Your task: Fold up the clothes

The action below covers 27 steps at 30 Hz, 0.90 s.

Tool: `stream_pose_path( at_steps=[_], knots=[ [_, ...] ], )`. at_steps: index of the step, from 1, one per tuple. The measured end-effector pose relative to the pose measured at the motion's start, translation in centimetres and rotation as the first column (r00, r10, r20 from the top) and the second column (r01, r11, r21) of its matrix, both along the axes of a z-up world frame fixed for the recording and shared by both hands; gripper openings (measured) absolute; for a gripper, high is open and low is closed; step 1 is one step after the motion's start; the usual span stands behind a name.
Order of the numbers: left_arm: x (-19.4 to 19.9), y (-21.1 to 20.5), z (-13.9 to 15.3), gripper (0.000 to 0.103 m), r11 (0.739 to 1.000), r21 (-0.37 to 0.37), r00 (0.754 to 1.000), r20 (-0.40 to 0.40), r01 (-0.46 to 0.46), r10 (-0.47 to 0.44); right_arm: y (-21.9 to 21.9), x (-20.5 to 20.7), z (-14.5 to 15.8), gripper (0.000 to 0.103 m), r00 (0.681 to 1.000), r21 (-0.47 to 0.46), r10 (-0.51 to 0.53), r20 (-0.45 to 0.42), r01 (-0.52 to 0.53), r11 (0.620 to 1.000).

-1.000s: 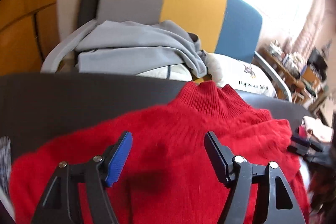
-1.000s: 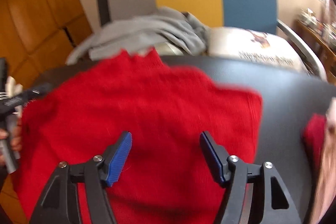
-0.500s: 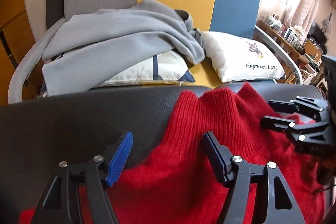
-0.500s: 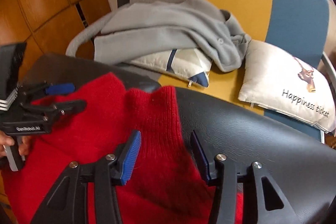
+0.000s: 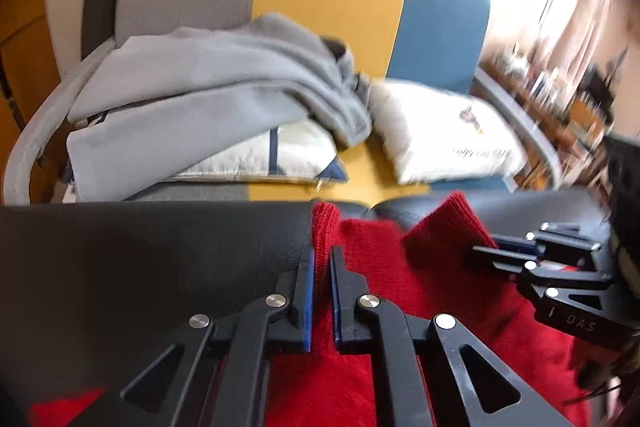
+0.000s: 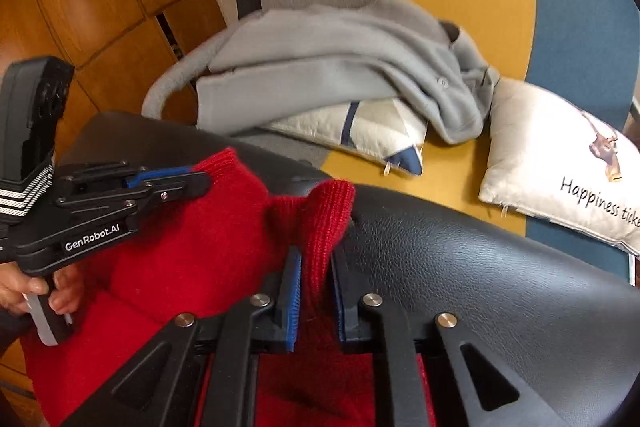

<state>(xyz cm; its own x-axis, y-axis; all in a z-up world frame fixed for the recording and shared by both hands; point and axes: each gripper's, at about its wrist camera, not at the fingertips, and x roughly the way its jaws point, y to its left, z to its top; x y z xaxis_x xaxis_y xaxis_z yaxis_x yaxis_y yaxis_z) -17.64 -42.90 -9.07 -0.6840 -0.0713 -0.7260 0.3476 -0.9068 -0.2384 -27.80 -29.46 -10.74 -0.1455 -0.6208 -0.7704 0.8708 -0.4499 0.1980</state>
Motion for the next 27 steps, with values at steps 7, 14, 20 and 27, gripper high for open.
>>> stream_pose_path(
  at_steps=[7,14,20,27],
  knots=[
    [6.5,2.2,2.0,0.007,1.000,0.026,0.994,-0.107,0.002,0.001,4.2,4.3,3.3,0.012,1.000,-0.116,0.013,-0.026,-0.016,0.993],
    [11.1,4.2,-0.4,0.007,0.998,0.067,0.997,-0.072,-0.016,0.021,8.1,9.1,1.5,0.011,1.000,-0.121,-0.012,0.001,0.012,0.993],
    [13.7,5.5,-2.6,0.012,0.996,0.085,0.999,-0.039,-0.032,0.035,10.4,10.8,-0.7,0.015,0.998,-0.079,-0.049,0.026,0.051,0.996],
    [17.7,3.9,-4.2,0.013,0.946,0.308,0.990,-0.065,-0.097,0.123,14.3,10.8,-2.0,0.025,0.953,-0.136,-0.113,0.280,0.156,0.978]
  ],
)
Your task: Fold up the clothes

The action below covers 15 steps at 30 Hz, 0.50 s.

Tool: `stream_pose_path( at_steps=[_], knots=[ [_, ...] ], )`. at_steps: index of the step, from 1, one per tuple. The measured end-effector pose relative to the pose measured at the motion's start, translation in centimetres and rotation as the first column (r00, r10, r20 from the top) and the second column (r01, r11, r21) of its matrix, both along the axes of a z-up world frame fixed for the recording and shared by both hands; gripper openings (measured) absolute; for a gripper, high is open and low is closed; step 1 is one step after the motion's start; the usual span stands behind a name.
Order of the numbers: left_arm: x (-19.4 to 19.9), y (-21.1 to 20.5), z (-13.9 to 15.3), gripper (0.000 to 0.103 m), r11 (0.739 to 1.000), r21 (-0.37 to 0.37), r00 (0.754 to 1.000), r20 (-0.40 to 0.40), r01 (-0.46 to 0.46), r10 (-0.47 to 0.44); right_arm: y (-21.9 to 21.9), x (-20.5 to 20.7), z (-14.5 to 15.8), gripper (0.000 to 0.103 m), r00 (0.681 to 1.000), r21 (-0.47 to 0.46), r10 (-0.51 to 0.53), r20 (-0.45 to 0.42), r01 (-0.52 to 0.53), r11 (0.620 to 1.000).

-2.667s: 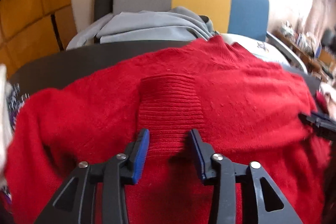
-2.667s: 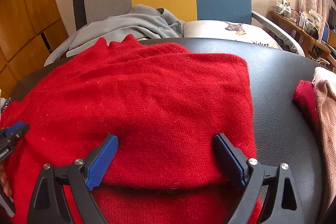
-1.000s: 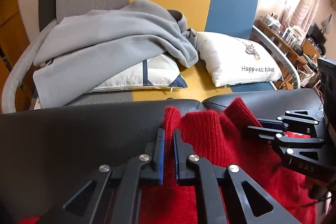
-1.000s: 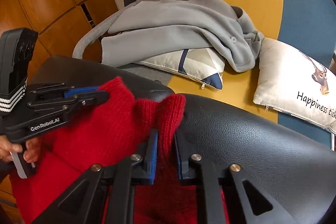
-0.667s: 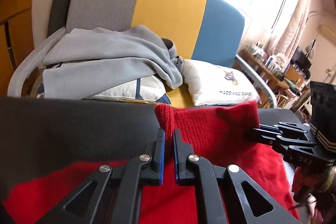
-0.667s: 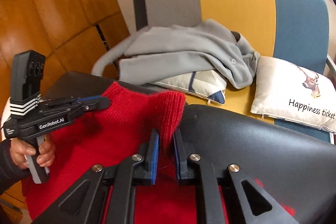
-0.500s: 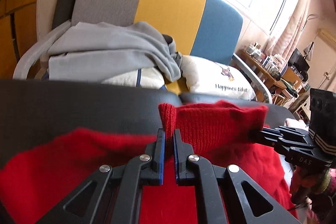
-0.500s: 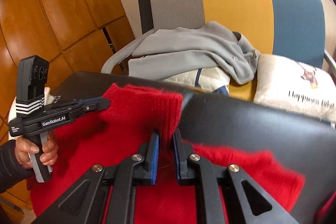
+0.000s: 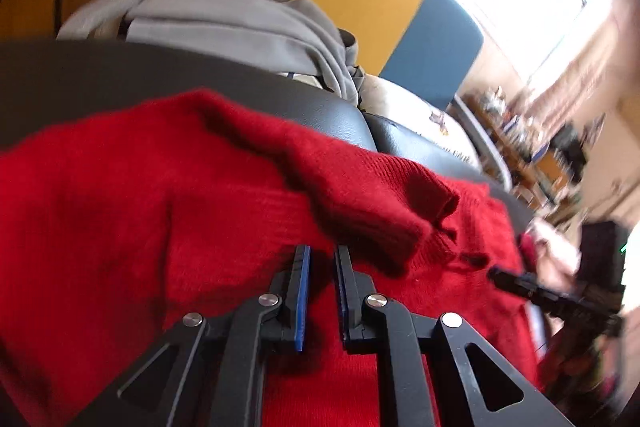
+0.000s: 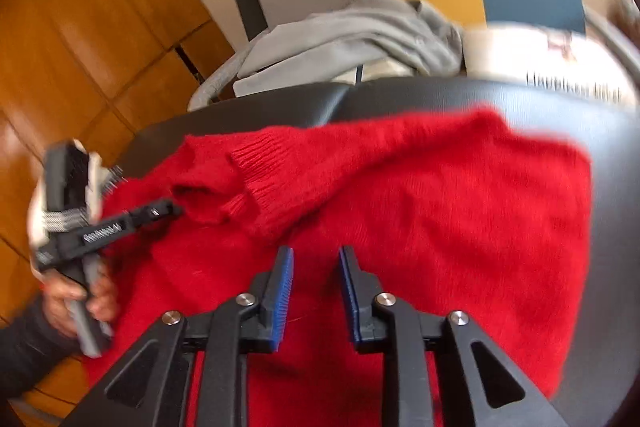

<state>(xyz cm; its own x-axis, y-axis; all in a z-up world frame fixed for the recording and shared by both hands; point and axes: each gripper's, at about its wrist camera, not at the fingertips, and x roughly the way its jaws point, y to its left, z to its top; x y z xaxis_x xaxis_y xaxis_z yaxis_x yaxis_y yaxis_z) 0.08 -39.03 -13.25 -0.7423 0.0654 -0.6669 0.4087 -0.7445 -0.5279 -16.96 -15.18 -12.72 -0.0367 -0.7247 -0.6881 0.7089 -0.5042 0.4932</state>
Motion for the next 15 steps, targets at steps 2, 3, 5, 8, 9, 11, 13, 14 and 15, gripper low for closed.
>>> stream_pose_path(
  at_steps=[2,3,5,8,9,11,13,14,15],
  knots=[
    [0.8,-1.0,-0.4,0.016,0.992,0.118,0.999,-0.028,-0.033,0.037,0.8,-0.4,-0.3,0.027,0.995,-0.067,-0.040,0.096,0.046,0.997],
    [1.1,-1.5,-0.5,0.019,0.983,0.178,0.998,-0.042,-0.049,0.057,1.1,-0.8,-0.6,0.028,0.986,-0.110,-0.062,0.154,0.079,0.991],
    [1.3,-2.0,-0.6,0.022,0.965,0.251,0.994,-0.059,-0.069,0.087,1.3,-1.4,-1.1,0.028,0.965,-0.172,-0.093,0.247,0.138,0.975],
    [0.7,-2.2,-0.6,0.026,0.947,0.315,0.994,-0.064,-0.067,0.091,0.6,-2.1,-1.7,0.028,0.938,-0.211,-0.123,0.324,0.198,0.957],
    [0.4,-2.1,-0.5,0.027,0.943,0.326,0.994,-0.063,-0.060,0.085,0.4,-2.3,-2.0,0.028,0.928,-0.222,-0.131,0.350,0.218,0.950],
    [-0.6,-1.7,-0.3,0.034,0.942,0.332,0.996,-0.053,-0.046,0.067,-0.4,-2.5,-2.3,0.028,0.914,-0.221,-0.144,0.379,0.240,0.945],
    [-1.6,-1.5,-0.2,0.042,0.938,0.343,0.997,-0.042,-0.041,0.059,-1.6,-2.4,-2.6,0.028,0.913,-0.197,-0.137,0.385,0.226,0.954],
    [-2.1,-1.5,-0.2,0.048,0.936,0.351,0.998,-0.039,-0.041,0.059,-1.9,-2.4,-2.8,0.028,0.908,-0.182,-0.145,0.392,0.231,0.956],
    [-2.4,-1.5,-0.2,0.054,0.931,0.362,0.998,-0.035,-0.043,0.060,-2.2,-2.4,-3.1,0.028,0.903,-0.168,-0.156,0.399,0.239,0.956]
  ],
)
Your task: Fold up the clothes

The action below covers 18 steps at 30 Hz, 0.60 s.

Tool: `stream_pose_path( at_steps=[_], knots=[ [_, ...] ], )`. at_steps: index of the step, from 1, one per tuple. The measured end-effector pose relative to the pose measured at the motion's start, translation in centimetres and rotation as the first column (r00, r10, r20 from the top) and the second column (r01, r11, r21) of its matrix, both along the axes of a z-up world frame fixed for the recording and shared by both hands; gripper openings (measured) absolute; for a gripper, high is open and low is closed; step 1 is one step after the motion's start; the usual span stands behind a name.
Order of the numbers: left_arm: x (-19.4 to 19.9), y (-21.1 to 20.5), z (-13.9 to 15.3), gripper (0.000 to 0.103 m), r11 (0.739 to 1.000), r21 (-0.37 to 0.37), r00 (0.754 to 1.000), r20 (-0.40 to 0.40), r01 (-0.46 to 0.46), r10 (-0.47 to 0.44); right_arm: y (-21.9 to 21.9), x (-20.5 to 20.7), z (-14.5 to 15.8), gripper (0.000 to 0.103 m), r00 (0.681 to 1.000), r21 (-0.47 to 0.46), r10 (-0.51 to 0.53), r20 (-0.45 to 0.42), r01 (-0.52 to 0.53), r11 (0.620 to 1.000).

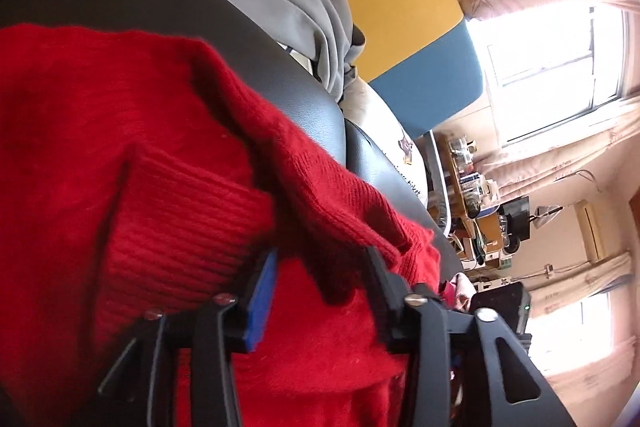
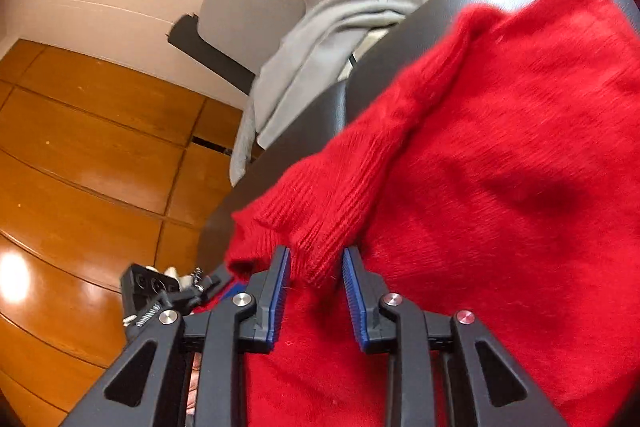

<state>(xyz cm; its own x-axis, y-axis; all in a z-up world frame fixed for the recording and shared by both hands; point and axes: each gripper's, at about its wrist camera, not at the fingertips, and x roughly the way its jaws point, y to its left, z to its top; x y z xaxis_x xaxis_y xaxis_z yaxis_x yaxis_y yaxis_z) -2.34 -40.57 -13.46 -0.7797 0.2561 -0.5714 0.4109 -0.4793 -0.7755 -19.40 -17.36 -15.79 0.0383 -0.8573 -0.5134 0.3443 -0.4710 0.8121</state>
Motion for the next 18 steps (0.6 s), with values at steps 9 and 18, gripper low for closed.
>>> stream_pose_path(
  at_steps=[9,18],
  knots=[
    [-0.5,-1.0,0.3,0.069,0.994,0.097,0.999,-0.001,-0.042,0.042,0.0,-0.9,-1.2,0.028,0.995,-0.016,-0.053,0.079,0.054,0.998],
    [-2.0,0.4,1.4,0.007,0.994,-0.108,0.996,0.090,0.019,-0.010,0.0,1.1,3.0,0.009,0.967,0.100,0.011,-0.253,0.015,0.995]
  ],
)
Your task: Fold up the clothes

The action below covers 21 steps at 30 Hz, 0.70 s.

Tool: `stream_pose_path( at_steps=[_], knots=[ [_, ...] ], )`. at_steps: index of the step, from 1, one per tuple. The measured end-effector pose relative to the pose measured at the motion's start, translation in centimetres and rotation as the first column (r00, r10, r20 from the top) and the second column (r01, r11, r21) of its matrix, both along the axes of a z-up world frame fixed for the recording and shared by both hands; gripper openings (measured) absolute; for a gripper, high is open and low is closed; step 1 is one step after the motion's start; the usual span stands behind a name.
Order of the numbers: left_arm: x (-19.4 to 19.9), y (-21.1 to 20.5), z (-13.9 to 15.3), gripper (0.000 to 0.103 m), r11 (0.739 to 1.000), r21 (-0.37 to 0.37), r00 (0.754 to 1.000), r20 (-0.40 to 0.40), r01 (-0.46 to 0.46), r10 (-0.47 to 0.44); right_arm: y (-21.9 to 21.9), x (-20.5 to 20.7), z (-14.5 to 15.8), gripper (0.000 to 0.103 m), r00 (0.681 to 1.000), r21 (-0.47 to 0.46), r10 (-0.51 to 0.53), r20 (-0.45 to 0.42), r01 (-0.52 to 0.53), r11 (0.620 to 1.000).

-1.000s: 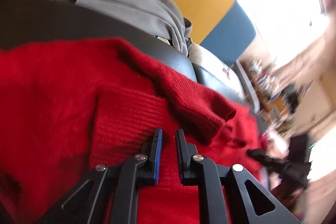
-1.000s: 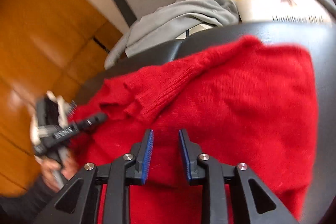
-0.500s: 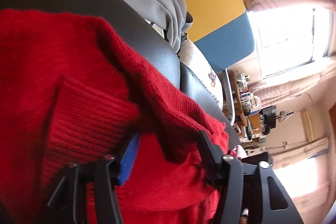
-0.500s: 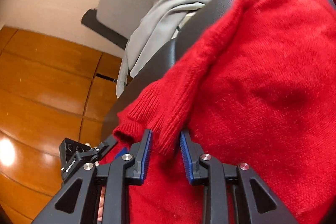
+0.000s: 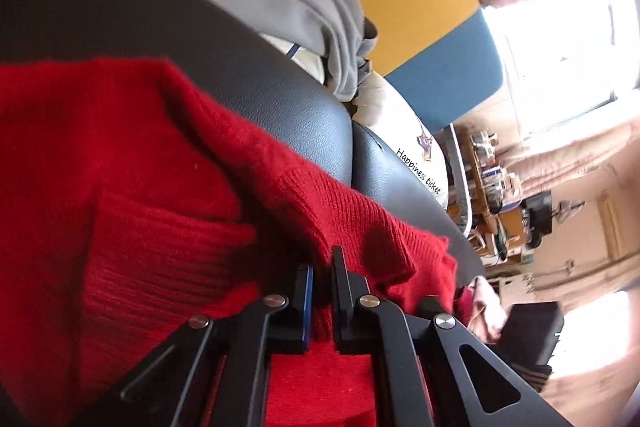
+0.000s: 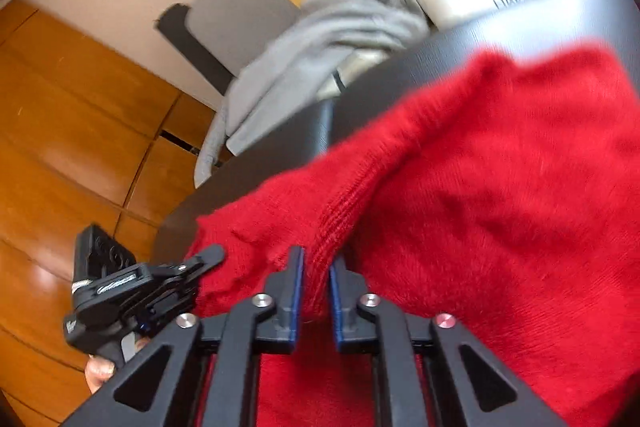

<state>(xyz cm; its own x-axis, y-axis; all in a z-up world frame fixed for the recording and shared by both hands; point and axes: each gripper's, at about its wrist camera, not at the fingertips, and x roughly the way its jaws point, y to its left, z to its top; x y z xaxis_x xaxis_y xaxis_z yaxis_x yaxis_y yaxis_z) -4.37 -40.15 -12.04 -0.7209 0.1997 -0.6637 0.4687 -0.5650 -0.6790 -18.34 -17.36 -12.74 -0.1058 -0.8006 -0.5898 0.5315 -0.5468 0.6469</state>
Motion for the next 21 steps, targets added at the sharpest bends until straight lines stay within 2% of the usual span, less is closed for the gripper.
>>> stream_pose_path(
  at_steps=[3,5,6,8,10,11,14,16,17,18,19,20,21],
  knots=[
    [0.8,-0.1,-1.1,0.007,0.999,-0.033,1.000,0.024,0.014,-0.013,0.3,0.7,0.2,0.009,0.997,0.068,0.045,-0.057,-0.041,0.997],
    [1.2,-0.2,-1.8,0.007,0.999,-0.041,0.999,0.031,0.019,-0.018,0.4,0.7,-1.0,0.009,0.997,0.143,0.053,-0.064,-0.043,0.989],
    [1.2,-0.1,-1.6,0.007,0.998,-0.052,0.999,0.031,0.023,-0.021,0.3,0.6,-1.7,0.006,0.997,0.149,0.053,-0.057,-0.044,0.988],
    [1.3,0.1,-1.3,0.011,0.997,-0.075,0.999,0.042,0.031,-0.028,1.0,0.3,-2.2,0.007,0.999,0.120,0.036,-0.038,-0.031,0.992],
    [1.6,0.0,-0.7,0.011,0.996,-0.087,0.999,0.037,0.018,-0.015,1.4,0.0,-2.0,0.014,1.000,0.087,0.017,-0.001,-0.017,0.996],
    [2.1,0.0,-0.3,0.013,0.995,-0.102,1.000,0.025,0.004,-0.001,1.6,0.0,-1.9,0.022,1.000,0.075,0.007,0.015,-0.008,0.997],
    [3.8,0.6,1.4,0.025,0.987,-0.161,0.999,-0.044,-0.007,0.000,2.3,0.2,-0.8,0.028,0.999,0.050,-0.031,0.015,0.030,0.998],
    [4.2,1.3,2.1,0.032,0.985,-0.170,0.995,-0.093,0.010,-0.026,2.6,0.7,0.4,0.028,0.998,-0.089,-0.015,0.055,0.020,0.996],
    [4.1,1.5,2.3,0.036,0.985,-0.172,0.993,-0.112,0.016,-0.036,2.7,1.0,1.0,0.032,0.997,-0.163,-0.003,0.078,0.015,0.987],
    [3.9,1.8,2.3,0.037,0.985,-0.171,0.991,-0.125,0.020,-0.042,2.5,1.0,1.1,0.045,0.992,-0.233,0.015,0.124,0.014,0.972],
    [3.5,2.0,2.3,0.038,0.985,-0.168,0.990,-0.136,0.026,-0.049,2.2,1.1,1.1,0.053,0.984,-0.302,0.038,0.173,0.017,0.953],
    [3.2,2.2,2.2,0.040,0.986,-0.163,0.989,-0.141,0.031,-0.054,1.6,1.1,1.0,0.072,0.975,-0.340,0.051,0.215,0.026,0.940],
    [2.8,2.3,2.0,0.041,0.987,-0.159,0.989,-0.139,0.036,-0.058,0.8,1.1,0.7,0.084,0.966,-0.363,0.059,0.252,0.038,0.931]
  ],
)
